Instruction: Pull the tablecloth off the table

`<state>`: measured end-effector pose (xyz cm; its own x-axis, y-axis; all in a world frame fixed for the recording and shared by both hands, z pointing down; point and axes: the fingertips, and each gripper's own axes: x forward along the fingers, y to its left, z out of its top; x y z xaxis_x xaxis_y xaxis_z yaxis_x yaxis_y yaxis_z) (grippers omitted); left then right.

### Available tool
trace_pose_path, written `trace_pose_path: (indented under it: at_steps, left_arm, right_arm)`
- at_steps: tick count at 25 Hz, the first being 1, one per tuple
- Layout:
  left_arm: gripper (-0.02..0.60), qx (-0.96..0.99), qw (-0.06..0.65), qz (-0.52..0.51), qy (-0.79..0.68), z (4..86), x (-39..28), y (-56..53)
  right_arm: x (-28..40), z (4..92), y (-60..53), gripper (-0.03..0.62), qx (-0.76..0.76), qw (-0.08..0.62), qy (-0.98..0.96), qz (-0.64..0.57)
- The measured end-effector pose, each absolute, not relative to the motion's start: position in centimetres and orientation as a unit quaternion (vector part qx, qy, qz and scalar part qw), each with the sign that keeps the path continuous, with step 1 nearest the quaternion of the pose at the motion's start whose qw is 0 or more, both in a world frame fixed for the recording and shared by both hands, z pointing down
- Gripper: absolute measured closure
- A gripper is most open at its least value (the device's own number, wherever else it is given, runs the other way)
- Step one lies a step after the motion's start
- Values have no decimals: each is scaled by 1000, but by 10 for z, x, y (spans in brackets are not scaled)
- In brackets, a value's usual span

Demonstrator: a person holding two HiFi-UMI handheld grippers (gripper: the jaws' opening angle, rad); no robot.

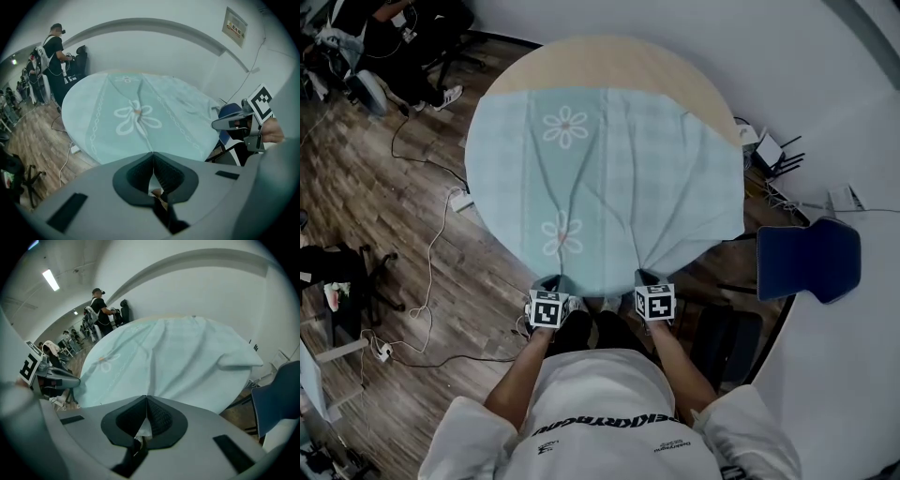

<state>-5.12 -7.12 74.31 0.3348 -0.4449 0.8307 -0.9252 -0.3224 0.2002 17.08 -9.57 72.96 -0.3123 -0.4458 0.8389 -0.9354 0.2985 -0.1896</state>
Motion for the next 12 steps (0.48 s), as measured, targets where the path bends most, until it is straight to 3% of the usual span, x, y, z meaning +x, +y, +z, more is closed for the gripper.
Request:
trace_pose_path:
  at_steps: [12]
  left_arm:
    - [566, 781, 302, 309, -451, 631, -40, -34]
  right_arm:
    - [159, 626, -45, 559, 445, 305, -783, 308]
